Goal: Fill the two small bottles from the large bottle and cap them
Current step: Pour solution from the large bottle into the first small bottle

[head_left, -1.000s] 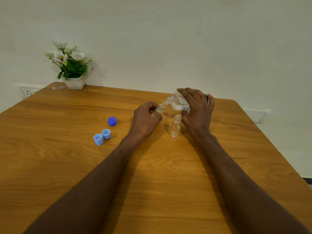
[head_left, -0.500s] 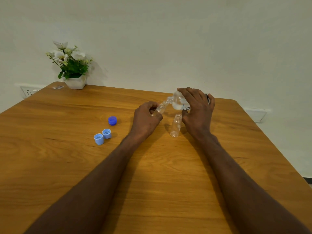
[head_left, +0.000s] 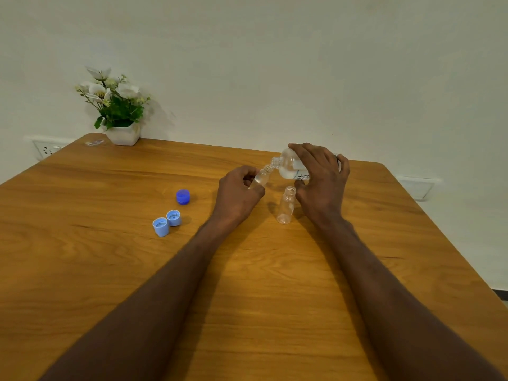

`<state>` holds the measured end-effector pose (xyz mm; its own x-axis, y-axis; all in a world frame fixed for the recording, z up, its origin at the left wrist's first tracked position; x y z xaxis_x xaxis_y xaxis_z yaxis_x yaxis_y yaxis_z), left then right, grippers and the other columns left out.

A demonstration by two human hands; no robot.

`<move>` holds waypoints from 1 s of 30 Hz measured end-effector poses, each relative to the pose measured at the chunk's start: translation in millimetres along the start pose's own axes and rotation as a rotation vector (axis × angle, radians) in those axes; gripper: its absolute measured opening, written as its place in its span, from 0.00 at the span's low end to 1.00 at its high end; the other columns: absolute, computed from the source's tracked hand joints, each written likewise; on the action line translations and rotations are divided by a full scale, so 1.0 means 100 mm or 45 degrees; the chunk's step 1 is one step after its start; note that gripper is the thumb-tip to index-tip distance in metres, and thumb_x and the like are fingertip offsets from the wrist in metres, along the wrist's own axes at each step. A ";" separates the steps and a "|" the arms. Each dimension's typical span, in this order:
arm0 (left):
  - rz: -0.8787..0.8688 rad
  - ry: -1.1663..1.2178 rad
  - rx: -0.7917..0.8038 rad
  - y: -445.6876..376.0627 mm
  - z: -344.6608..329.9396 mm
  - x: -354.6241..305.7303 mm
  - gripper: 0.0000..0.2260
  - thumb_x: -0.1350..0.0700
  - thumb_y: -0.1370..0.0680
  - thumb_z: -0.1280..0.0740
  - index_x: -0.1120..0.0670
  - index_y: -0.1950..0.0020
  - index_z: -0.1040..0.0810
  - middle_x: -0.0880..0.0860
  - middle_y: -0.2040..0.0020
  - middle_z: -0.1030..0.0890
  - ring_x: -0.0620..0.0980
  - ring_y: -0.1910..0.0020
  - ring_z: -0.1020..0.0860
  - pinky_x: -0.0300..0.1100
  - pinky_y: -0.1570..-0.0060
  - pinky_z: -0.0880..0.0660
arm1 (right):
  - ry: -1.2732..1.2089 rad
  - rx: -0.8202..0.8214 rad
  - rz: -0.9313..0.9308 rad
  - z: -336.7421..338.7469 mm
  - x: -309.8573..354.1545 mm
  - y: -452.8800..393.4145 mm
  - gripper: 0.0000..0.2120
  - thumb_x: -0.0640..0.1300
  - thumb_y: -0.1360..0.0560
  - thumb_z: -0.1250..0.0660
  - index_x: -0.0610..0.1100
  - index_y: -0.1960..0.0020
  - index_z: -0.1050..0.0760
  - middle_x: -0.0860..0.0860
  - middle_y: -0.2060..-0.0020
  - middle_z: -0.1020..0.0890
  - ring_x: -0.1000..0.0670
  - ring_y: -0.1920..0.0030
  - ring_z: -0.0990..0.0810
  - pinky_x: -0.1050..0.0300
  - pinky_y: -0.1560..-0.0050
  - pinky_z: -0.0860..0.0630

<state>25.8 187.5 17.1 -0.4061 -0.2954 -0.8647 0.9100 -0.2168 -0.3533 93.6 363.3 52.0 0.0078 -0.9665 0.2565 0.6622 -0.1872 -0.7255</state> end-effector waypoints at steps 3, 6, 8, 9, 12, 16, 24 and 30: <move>0.001 0.000 0.010 0.00 0.00 -0.01 0.13 0.61 0.24 0.27 0.57 0.39 0.16 0.51 0.49 0.15 0.48 0.49 0.18 0.42 0.49 0.21 | -0.010 0.005 -0.009 -0.02 -0.01 0.00 0.38 0.36 0.32 0.26 0.56 0.25 0.28 0.57 0.30 0.23 0.51 0.26 0.29 0.42 0.23 0.46; 0.010 0.018 0.024 0.01 0.00 -0.01 0.14 0.62 0.24 0.27 0.57 0.38 0.17 0.50 0.48 0.15 0.47 0.49 0.18 0.41 0.48 0.20 | -0.029 0.004 -0.023 -0.02 0.00 0.01 0.39 0.37 0.32 0.25 0.57 0.24 0.29 0.56 0.29 0.23 0.50 0.26 0.30 0.41 0.23 0.45; 0.008 0.033 0.025 0.01 0.00 -0.02 0.14 0.62 0.24 0.26 0.56 0.38 0.17 0.50 0.48 0.14 0.46 0.49 0.17 0.39 0.47 0.20 | -0.045 -0.004 -0.032 -0.02 0.00 0.01 0.40 0.38 0.33 0.24 0.57 0.24 0.29 0.56 0.29 0.23 0.50 0.26 0.30 0.40 0.24 0.43; 0.002 0.043 0.023 0.01 0.00 -0.03 0.14 0.62 0.24 0.26 0.56 0.38 0.17 0.50 0.48 0.14 0.46 0.49 0.17 0.39 0.46 0.19 | -0.056 -0.006 -0.038 -0.02 0.00 0.01 0.40 0.38 0.33 0.24 0.57 0.24 0.29 0.56 0.28 0.23 0.50 0.26 0.30 0.41 0.25 0.42; -0.024 0.059 0.018 0.02 0.01 -0.06 0.13 0.60 0.23 0.25 0.57 0.39 0.17 0.50 0.48 0.14 0.45 0.49 0.17 0.39 0.46 0.19 | -0.098 -0.016 -0.064 -0.02 0.01 0.01 0.39 0.40 0.32 0.23 0.56 0.24 0.29 0.56 0.29 0.23 0.50 0.27 0.29 0.43 0.27 0.41; -0.055 0.070 0.008 0.03 0.01 -0.08 0.12 0.59 0.23 0.25 0.56 0.40 0.16 0.49 0.49 0.14 0.44 0.50 0.17 0.35 0.49 0.20 | -0.255 -0.074 -0.132 0.00 -0.01 0.01 0.37 0.43 0.32 0.22 0.54 0.25 0.28 0.55 0.31 0.21 0.49 0.31 0.25 0.42 0.30 0.32; -0.055 0.053 0.004 0.01 0.01 -0.06 0.13 0.58 0.23 0.24 0.55 0.39 0.16 0.48 0.48 0.14 0.41 0.51 0.18 0.25 0.54 0.24 | -0.693 -0.188 -0.367 0.08 -0.13 0.04 0.39 0.46 0.32 0.16 0.46 0.25 0.27 0.51 0.33 0.20 0.51 0.35 0.21 0.49 0.39 0.18; -0.060 0.024 0.013 0.01 -0.01 -0.05 0.14 0.58 0.23 0.25 0.55 0.38 0.17 0.48 0.47 0.14 0.41 0.49 0.18 0.29 0.52 0.23 | -0.819 -0.202 -0.463 0.08 -0.12 0.06 0.35 0.48 0.31 0.17 0.47 0.28 0.25 0.57 0.37 0.20 0.58 0.42 0.20 0.69 0.50 0.20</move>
<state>28.6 189.2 20.7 -0.4467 -0.2674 -0.8538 0.8891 -0.2394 -0.3902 103.5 375.5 49.4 0.2775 -0.5554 0.7839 0.5909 -0.5447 -0.5951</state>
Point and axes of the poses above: each hand's wrist, its own y-axis away from the middle knuckle, its own z-axis out of the back of the hand, x = y × z, the point moved 6 cm from there along -y, towards the middle knuckle
